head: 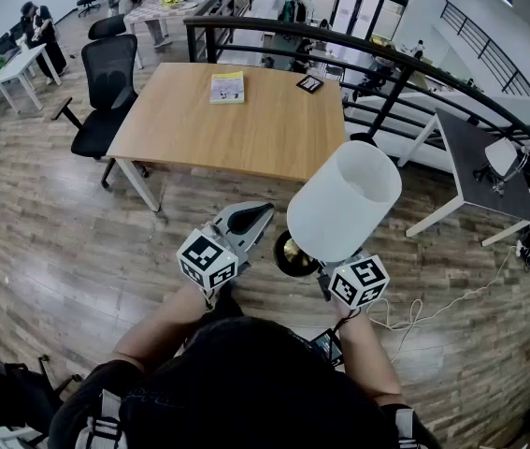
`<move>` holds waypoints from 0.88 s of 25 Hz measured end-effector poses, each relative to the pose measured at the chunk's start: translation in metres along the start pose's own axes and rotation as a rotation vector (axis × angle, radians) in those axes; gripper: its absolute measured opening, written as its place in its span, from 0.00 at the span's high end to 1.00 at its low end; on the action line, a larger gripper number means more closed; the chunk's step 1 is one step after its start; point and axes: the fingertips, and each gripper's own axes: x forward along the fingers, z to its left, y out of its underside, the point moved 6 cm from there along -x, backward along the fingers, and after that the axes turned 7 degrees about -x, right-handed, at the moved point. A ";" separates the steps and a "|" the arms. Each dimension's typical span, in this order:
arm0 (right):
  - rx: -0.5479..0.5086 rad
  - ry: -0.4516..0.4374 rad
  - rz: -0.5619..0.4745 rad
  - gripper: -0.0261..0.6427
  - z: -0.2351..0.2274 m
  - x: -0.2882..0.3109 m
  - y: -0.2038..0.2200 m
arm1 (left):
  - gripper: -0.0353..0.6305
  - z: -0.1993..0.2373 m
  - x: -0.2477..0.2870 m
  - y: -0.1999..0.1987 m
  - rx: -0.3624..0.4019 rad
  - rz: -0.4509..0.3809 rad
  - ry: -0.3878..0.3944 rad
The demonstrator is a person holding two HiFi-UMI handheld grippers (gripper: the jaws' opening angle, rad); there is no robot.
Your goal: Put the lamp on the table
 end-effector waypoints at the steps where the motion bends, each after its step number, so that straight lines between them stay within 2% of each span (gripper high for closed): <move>1: 0.000 0.001 0.000 0.77 -0.001 0.000 0.000 | 0.94 0.000 0.001 0.000 0.003 0.000 0.002; 13: -0.014 0.020 -0.018 0.76 -0.004 0.004 -0.002 | 0.94 0.004 0.006 -0.004 0.019 -0.009 0.000; 22: -0.014 0.015 -0.003 0.76 -0.009 0.043 -0.005 | 0.94 0.041 0.006 -0.007 0.000 -0.010 -0.017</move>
